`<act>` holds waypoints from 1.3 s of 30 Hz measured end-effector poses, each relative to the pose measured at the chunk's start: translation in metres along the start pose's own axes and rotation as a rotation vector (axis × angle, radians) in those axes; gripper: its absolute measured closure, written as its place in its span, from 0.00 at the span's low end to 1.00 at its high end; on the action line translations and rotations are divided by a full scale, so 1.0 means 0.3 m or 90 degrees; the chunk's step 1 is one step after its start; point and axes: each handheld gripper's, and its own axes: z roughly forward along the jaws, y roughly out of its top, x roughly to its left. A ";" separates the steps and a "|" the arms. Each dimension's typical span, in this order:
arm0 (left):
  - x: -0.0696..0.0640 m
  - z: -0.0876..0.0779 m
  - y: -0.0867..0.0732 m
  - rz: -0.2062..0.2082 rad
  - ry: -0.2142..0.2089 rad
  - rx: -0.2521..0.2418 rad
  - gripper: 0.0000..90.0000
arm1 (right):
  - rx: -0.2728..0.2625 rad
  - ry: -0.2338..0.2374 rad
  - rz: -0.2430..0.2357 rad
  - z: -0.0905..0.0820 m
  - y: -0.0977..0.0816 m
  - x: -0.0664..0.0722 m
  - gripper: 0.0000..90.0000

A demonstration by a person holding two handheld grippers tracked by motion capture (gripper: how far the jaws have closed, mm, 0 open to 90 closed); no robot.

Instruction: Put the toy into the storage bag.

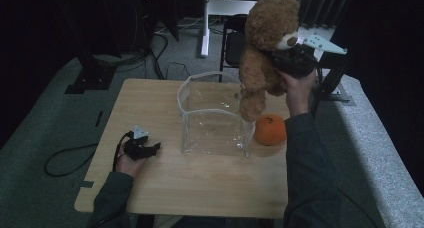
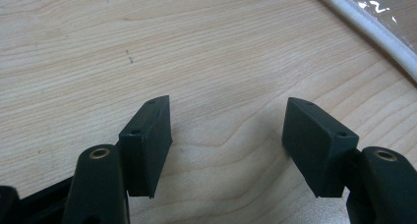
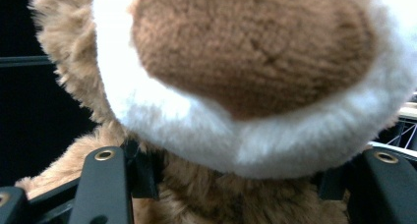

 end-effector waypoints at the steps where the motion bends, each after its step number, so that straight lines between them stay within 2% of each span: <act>1: 0.000 0.000 0.000 0.000 0.000 0.000 0.40 | 0.002 -0.002 -0.001 0.005 0.002 0.001 0.40; 22: -0.001 0.000 0.000 0.000 0.001 0.000 0.40 | 0.007 -0.014 -0.014 0.096 0.004 0.008 0.40; 32: -0.001 0.000 0.000 0.000 0.000 0.001 0.40 | 0.020 -0.013 -0.033 0.148 0.003 0.028 0.40; 39: 0.000 0.000 0.000 0.000 0.000 0.001 0.40 | 0.026 -0.021 -0.023 0.185 -0.017 0.024 0.40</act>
